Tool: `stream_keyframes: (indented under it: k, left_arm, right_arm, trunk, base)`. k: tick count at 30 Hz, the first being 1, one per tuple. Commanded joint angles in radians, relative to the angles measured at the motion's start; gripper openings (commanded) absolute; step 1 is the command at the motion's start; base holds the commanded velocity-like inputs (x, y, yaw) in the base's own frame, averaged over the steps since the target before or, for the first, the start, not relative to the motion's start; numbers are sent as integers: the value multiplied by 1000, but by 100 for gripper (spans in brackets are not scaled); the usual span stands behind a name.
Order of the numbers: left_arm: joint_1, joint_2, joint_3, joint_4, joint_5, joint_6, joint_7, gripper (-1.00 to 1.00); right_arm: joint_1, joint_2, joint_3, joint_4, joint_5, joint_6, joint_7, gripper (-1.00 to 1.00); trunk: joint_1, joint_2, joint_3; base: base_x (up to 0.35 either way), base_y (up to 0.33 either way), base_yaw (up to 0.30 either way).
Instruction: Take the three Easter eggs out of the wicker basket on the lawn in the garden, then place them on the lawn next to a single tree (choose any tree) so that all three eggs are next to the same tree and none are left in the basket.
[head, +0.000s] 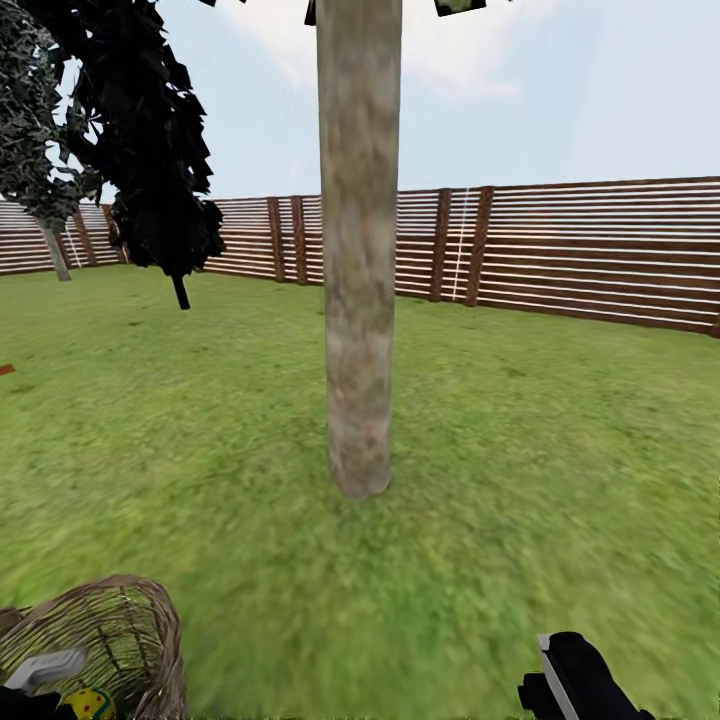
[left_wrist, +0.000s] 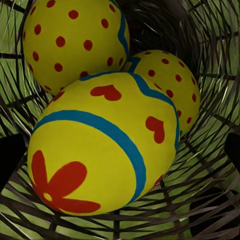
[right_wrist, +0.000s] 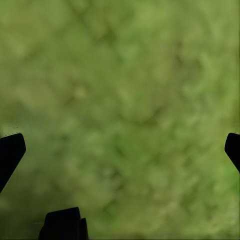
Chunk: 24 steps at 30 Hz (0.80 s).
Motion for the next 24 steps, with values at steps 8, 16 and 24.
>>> stream_keyframes:
  k: [8, 16, 24]
  left_arm:
    - [0, 4, 0, -1, 6, 5, 2, 100]
    - [0, 2, -1, -2, 6, 5, 2, 100]
    - [0, 0, -1, -2, 6, 5, 2, 100]
  right_arm:
    - [0, 0, 0, 0, 3, 4, 0, 100]
    - [0, 0, 1, 0, -3, 4, 4, 100]
    - [0, 0, 1, 9, -6, -5, 6, 100]
  trunk:
    - [3, -2, -32]
    - [4, -3, -40]
    - [4, -3, -40]
  base:
    - [0, 0, 0]
    - [0, 0, 0]
    - [0, 0, 0]
